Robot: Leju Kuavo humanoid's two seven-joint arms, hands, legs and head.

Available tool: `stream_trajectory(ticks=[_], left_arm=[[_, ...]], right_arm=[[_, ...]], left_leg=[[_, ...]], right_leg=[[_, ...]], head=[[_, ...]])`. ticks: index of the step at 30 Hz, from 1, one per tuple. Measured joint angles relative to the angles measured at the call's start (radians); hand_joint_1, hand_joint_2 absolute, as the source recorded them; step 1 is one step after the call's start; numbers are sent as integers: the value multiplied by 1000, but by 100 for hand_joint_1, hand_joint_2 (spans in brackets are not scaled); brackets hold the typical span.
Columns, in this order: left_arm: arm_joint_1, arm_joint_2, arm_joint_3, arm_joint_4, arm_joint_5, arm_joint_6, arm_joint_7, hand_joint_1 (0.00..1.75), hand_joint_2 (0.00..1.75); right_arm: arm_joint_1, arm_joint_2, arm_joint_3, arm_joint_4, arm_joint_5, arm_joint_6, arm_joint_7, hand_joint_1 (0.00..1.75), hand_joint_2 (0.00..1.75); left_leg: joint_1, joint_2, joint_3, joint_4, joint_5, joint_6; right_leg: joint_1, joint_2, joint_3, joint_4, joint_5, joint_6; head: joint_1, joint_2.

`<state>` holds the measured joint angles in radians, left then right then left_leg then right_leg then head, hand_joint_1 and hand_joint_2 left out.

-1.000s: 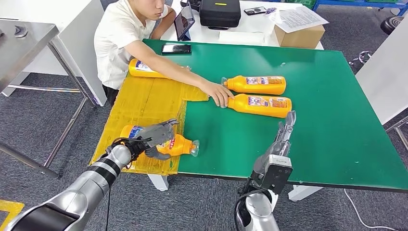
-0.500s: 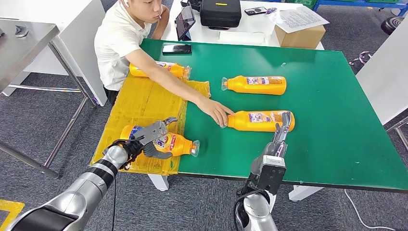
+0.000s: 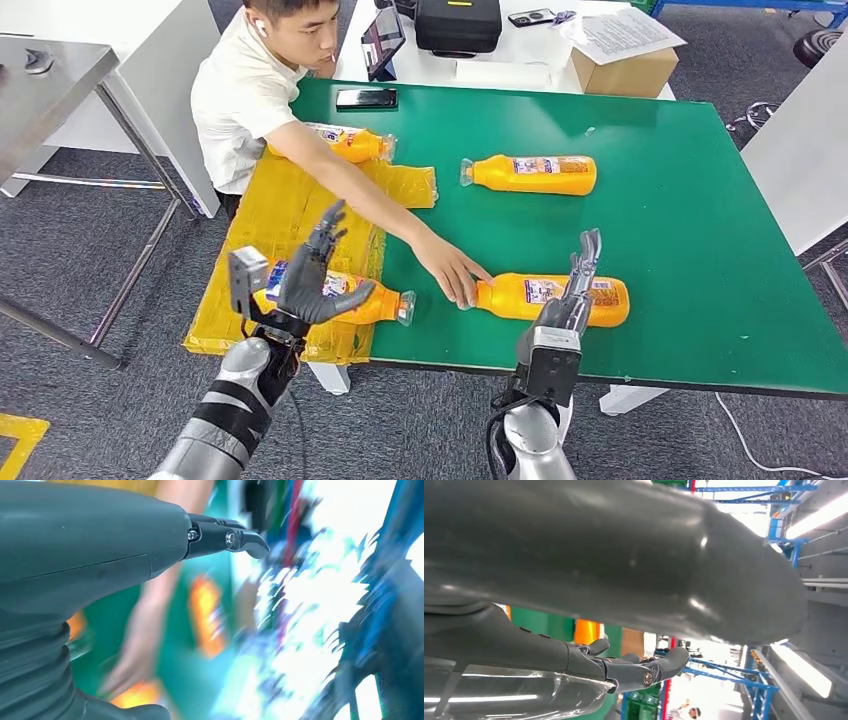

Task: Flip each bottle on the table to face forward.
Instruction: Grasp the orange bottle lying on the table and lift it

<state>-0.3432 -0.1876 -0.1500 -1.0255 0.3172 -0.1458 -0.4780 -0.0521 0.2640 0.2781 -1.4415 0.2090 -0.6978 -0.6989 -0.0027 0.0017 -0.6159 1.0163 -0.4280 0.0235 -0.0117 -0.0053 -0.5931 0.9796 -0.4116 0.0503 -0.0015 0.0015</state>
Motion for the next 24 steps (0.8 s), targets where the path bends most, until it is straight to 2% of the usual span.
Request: stream_trajectory(ticks=[4, 12, 16, 18, 20, 22, 24], left_arm=[[78, -40, 22, -179, 45, 72, -42, 0, 175], [173, -60, 15, -396, -6, 159, -129, 0, 175], [186, -61, 6, -435, -9, 181, -137, 0, 175], [191, -61, 2, -445, -8, 198, -128, 0, 175], [196, -61, -3, -450, -23, 238, -93, 0, 175], [202, -61, -15, -443, -67, 303, -38, 0, 175], [212, -61, -37, -420, -124, 365, -7, 0, 175]], right_arm=[[14, 0, -5, -10, 49, 0, 0, 0, 0], [44, -2, -15, -51, 187, -1, 0, 0, 0], [47, -6, -14, -69, 260, -1, 0, 0, 175], [46, -14, -13, -63, 361, -1, 3, 0, 175], [36, -36, -13, -19, 533, -1, 44, 0, 175], [21, -80, -16, 50, 734, -1, 146, 0, 175], [12, -137, -32, 104, 881, -1, 244, 0, 175]], left_leg=[[0, 0, -1, 0, 0, 0], [1, 0, -1, 0, -1, -1], [1, 0, -1, 0, 0, 0], [1, 0, -1, 0, -1, 0], [1, 0, -1, 0, -1, 0], [0, -2, -1, 0, 0, 0], [-1, -5, -2, 0, 0, 0]], right_leg=[[0, 0, -1, 0, 0, 0], [1, 0, -2, 0, -1, 0], [0, 0, -1, 0, -1, 0], [0, 0, -1, 0, -1, 0], [0, 0, -1, 0, -1, 0], [0, -2, -1, -1, -1, 0], [0, -5, -1, -1, -1, 0]], head=[[0, 0], [0, 0], [0, 0], [0, 0], [0, 0], [0, 0], [0, 0]])
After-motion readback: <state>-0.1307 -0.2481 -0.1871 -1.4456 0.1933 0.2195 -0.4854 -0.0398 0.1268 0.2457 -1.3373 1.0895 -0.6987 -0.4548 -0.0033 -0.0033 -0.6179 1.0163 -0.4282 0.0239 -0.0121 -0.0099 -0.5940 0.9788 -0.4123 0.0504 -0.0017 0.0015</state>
